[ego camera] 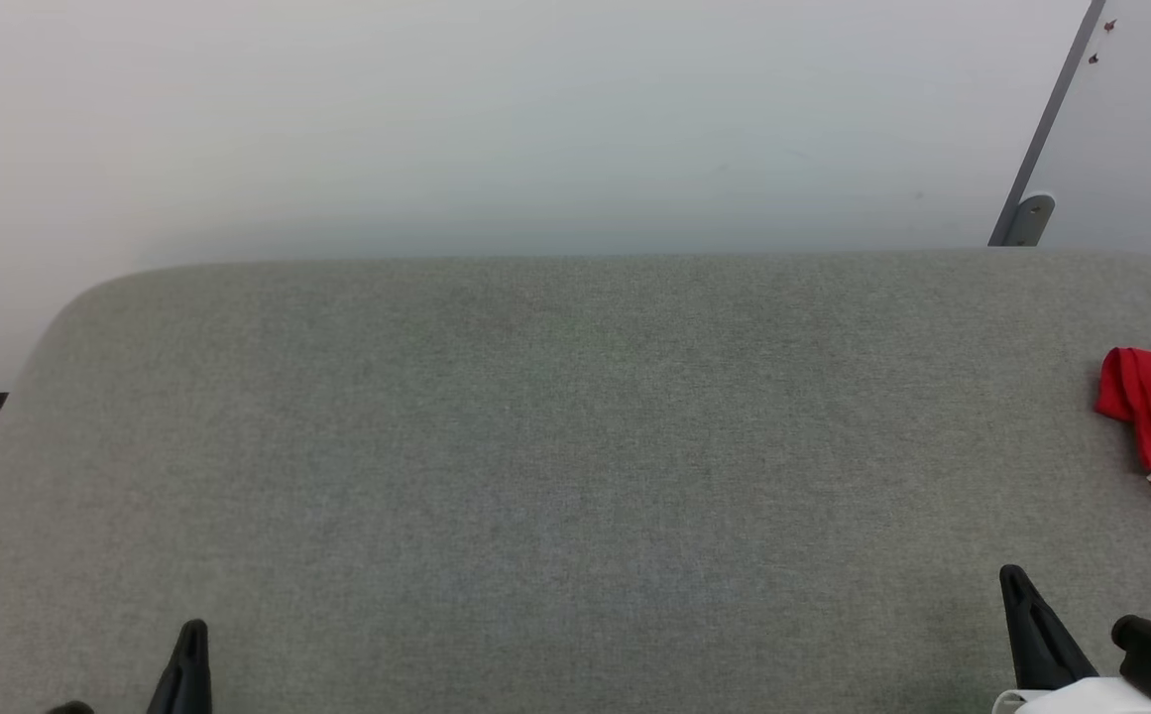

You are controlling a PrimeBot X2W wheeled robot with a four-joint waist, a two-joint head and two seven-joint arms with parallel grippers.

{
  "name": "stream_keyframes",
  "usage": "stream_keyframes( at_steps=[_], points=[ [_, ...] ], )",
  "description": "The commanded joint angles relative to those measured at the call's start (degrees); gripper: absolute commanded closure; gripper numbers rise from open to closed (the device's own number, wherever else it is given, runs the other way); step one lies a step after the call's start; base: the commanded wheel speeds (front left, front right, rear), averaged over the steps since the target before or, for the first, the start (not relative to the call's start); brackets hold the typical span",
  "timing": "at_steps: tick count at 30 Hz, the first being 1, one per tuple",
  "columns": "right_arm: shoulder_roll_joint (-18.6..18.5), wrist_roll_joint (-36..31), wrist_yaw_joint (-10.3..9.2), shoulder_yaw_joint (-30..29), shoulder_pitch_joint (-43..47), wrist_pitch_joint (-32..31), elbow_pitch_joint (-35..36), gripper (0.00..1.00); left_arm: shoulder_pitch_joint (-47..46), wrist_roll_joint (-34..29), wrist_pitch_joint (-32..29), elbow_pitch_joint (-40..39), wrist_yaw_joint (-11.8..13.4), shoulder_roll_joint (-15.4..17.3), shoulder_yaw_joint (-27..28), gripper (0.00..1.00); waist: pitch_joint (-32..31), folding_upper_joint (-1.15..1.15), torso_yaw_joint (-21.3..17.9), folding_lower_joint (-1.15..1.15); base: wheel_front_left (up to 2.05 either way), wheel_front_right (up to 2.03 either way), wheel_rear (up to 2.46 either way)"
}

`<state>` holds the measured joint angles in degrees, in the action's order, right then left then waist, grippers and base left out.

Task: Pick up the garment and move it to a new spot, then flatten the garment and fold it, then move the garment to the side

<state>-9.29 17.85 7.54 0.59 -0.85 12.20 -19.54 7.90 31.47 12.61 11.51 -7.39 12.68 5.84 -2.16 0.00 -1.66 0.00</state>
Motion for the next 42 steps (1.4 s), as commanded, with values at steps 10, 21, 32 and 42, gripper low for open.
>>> stream_keyframes(
  at_steps=[10, 21, 32, 42],
  points=[
    [0.7, 11.8, -0.01, -1.3, -2.1, -2.7, 1.9, 1.0, -3.3, 9.6, -2.8, -0.4, 0.0, -0.9, 0.4, 1.0, 0.2, 0.0, 0.2, 0.0, 0.0, 0.0, 0.0],
    [1.6, 21.7, -0.02, -2.2, -2.6, -5.2, 2.6, 1.0, -5.1, 17.7, -5.3, 0.1, 0.0, -2.3, 0.5, 1.0, 0.4, 0.0, 0.3, 0.0, 0.0, 0.0, 0.0],
    [2.4, 30.6, -0.03, -3.0, -3.2, -7.4, 3.1, 1.0, -6.7, 24.9, -7.6, 0.5, -0.1, -3.6, 0.5, 1.0, 0.7, 0.0, 0.5, 0.0, 0.0, 0.0, 0.0],
    [3.1, 37.7, -0.04, -3.7, -3.7, -9.3, 3.6, 1.0, -7.9, 30.8, -9.5, 0.8, -0.1, -4.6, 0.6, 1.0, 0.9, 0.0, 0.6, 0.0, 0.0, 0.0, 0.0]
  ],
)
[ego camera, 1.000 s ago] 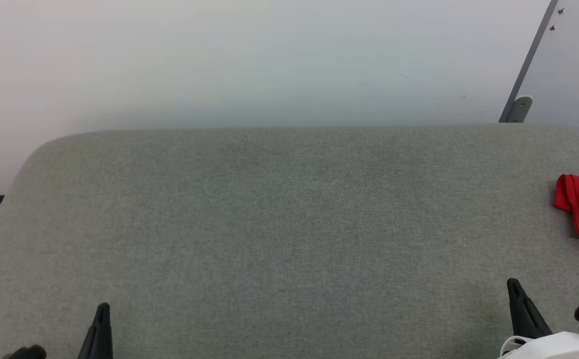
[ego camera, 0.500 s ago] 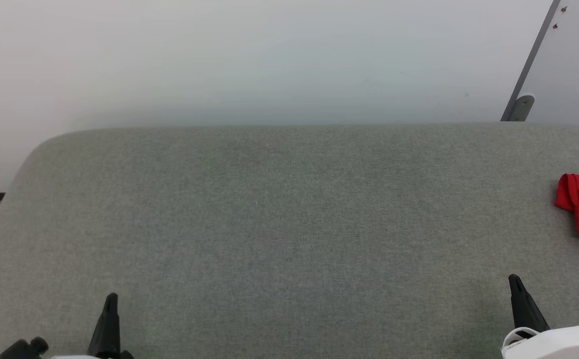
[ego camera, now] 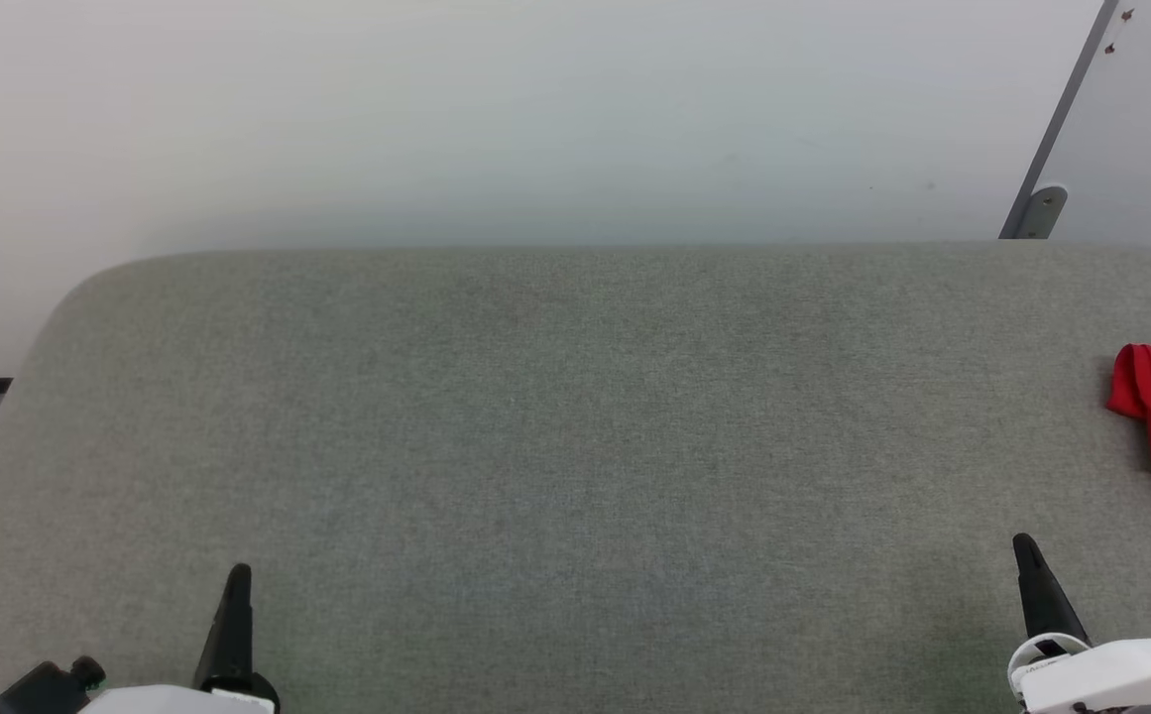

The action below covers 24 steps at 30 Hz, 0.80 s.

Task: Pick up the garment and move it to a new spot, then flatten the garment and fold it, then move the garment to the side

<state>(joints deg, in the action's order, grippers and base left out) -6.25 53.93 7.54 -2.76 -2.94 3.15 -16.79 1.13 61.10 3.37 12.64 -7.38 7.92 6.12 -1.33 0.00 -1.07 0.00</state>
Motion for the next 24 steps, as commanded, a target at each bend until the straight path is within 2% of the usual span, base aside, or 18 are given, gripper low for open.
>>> stream_keyframes(
  at_steps=[1, 24],
  points=[
    [0.1, 2.4, -0.04, -0.4, -1.6, -0.4, 0.9, 1.0, -1.3, 1.7, -0.5, -0.3, -0.1, 0.1, 0.3, 1.0, 0.0, 0.0, 0.0, 0.0, 0.0, 0.0, 0.0],
    [1.4, 16.4, -0.05, -1.8, -2.4, -4.1, 1.7, 1.0, -3.8, 13.2, -4.2, 0.3, -0.1, -1.9, 0.4, 1.0, 0.5, 0.0, 0.4, 0.0, 0.0, 0.0, 0.0]
  ],
)
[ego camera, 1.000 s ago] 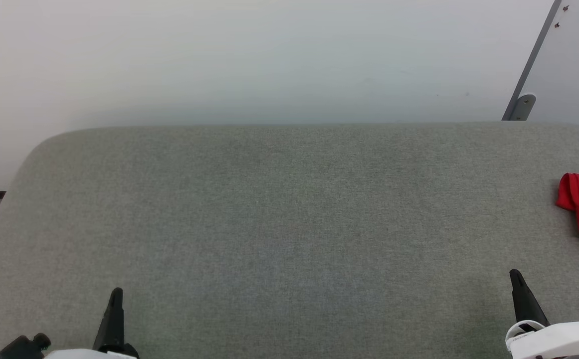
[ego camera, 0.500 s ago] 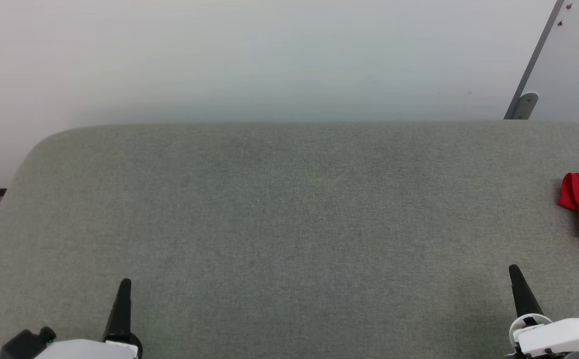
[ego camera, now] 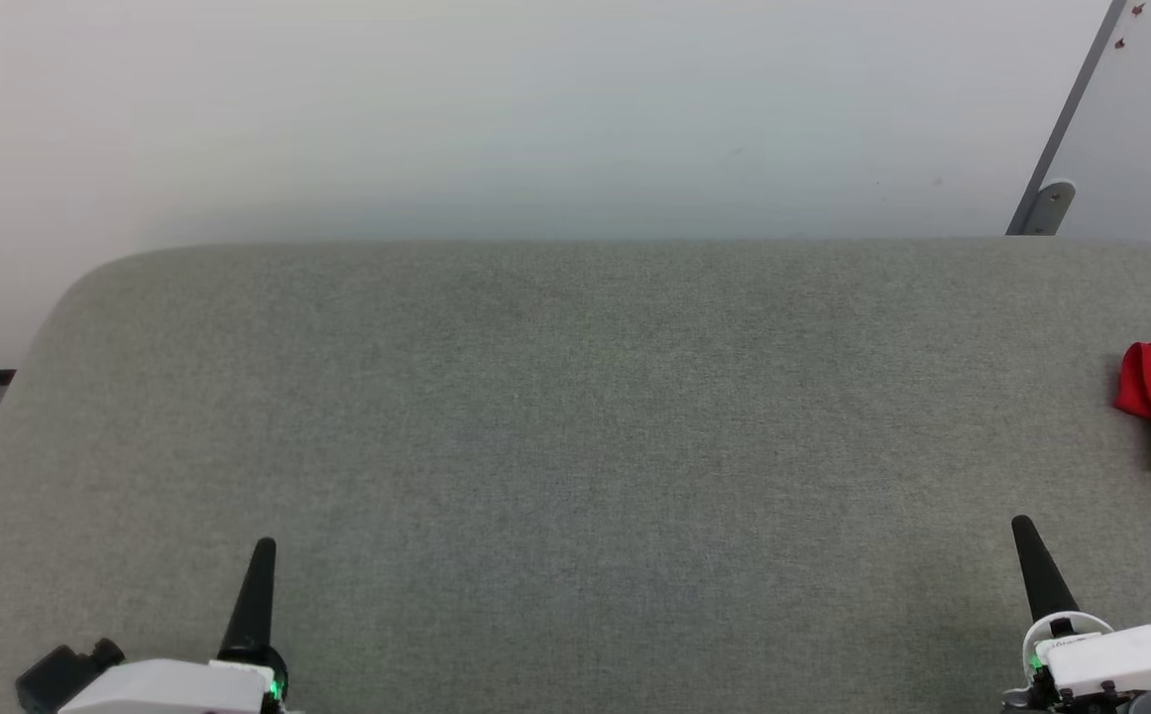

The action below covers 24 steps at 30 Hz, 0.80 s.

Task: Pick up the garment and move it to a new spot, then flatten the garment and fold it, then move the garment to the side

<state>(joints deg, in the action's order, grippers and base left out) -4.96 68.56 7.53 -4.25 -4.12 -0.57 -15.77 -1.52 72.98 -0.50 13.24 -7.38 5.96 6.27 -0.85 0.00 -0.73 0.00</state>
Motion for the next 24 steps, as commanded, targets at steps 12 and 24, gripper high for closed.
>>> stream_keyframes(
  at_steps=[12, 24],
  points=[
    [0.6, 7.3, -0.05, -0.8, -1.5, -1.8, 1.0, 1.0, -2.2, 5.9, -1.9, 0.0, -0.1, -0.8, 0.3, 1.0, 0.2, 0.0, 0.2, 0.0, 0.0, 0.0, 0.0],
    [1.2, 13.0, -0.06, -1.4, -1.8, -3.3, 1.3, 1.0, -3.2, 10.6, -3.4, 0.3, -0.2, -1.6, 0.3, 1.0, 0.5, 0.0, 0.3, 0.0, 0.0, 0.0, 0.0]
  ],
)
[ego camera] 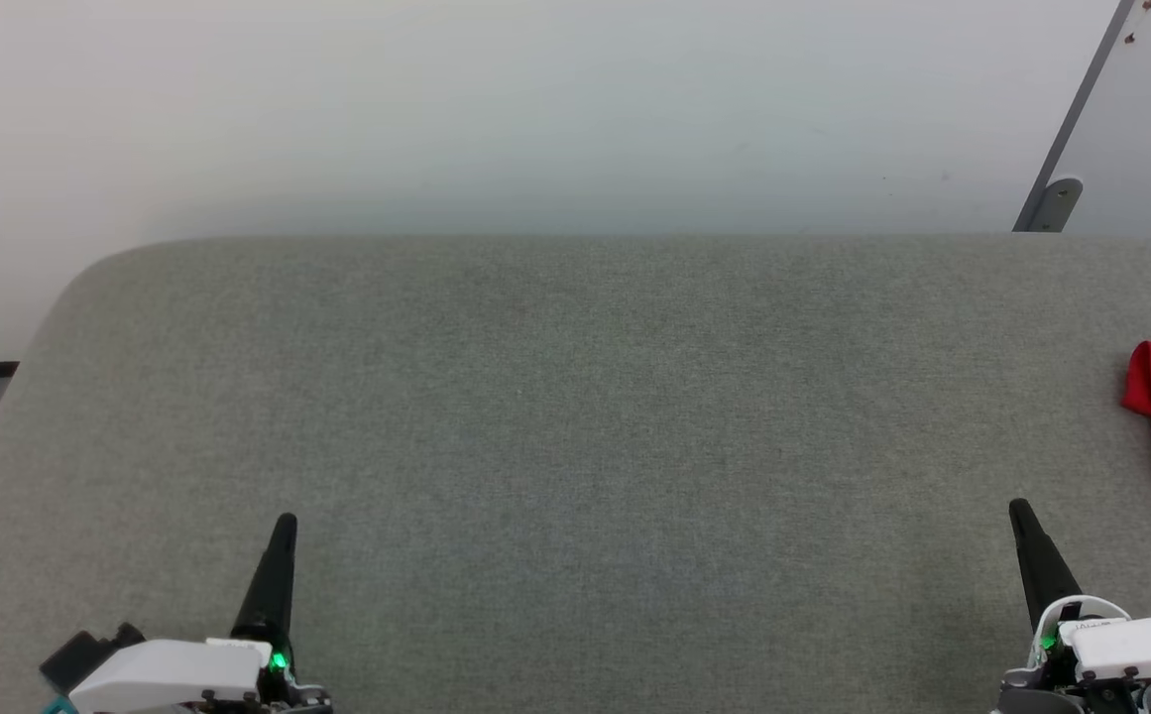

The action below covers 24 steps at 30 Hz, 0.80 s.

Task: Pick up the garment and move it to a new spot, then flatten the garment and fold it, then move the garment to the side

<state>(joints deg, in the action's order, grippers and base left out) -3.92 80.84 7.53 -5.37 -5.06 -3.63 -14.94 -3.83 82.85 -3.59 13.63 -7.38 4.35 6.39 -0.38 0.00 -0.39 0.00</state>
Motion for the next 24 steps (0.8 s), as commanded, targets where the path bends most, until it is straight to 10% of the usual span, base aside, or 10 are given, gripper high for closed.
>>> stream_keyframes(
  at_steps=[1, 24],
  points=[
    [0.2, 1.2, -0.06, -0.3, -0.9, -0.4, 0.5, 1.0, -0.9, 1.1, -0.4, -0.1, -0.2, 0.0, 0.2, 1.0, 0.0, 0.0, 0.0, 0.0, 0.0, 0.0, 0.0],
    [1.1, 10.6, -0.08, -1.2, -1.5, -2.8, 1.0, 1.0, -2.5, 8.9, -2.9, 0.4, -0.2, -1.4, 0.2, 1.0, 0.5, 0.0, 0.3, 0.0, 0.0, 0.0, 0.0]
  ],
)
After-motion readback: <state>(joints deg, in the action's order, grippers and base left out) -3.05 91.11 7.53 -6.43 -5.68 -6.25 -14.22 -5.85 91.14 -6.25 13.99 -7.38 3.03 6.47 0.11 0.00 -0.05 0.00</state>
